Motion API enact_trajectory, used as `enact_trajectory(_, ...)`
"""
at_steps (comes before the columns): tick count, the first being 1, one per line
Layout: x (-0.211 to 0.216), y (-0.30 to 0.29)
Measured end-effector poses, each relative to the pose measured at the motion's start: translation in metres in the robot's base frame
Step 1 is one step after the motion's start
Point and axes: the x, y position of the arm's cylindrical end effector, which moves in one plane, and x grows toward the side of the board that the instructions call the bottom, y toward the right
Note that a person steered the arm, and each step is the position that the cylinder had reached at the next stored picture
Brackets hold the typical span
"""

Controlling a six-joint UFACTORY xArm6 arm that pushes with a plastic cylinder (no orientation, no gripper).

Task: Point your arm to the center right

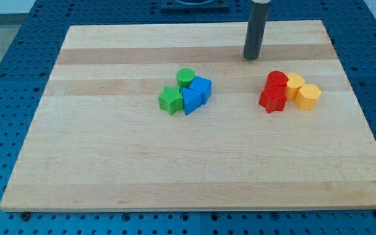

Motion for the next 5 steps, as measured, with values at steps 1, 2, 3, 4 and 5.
enact_trajectory(1,-0.003,0.042)
enact_trajectory(2,-0.008,0.114)
enact_trajectory(3,0.039,0.160)
enact_trajectory(4,0.068,0.160)
enact_trajectory(5,0.068,0.160)
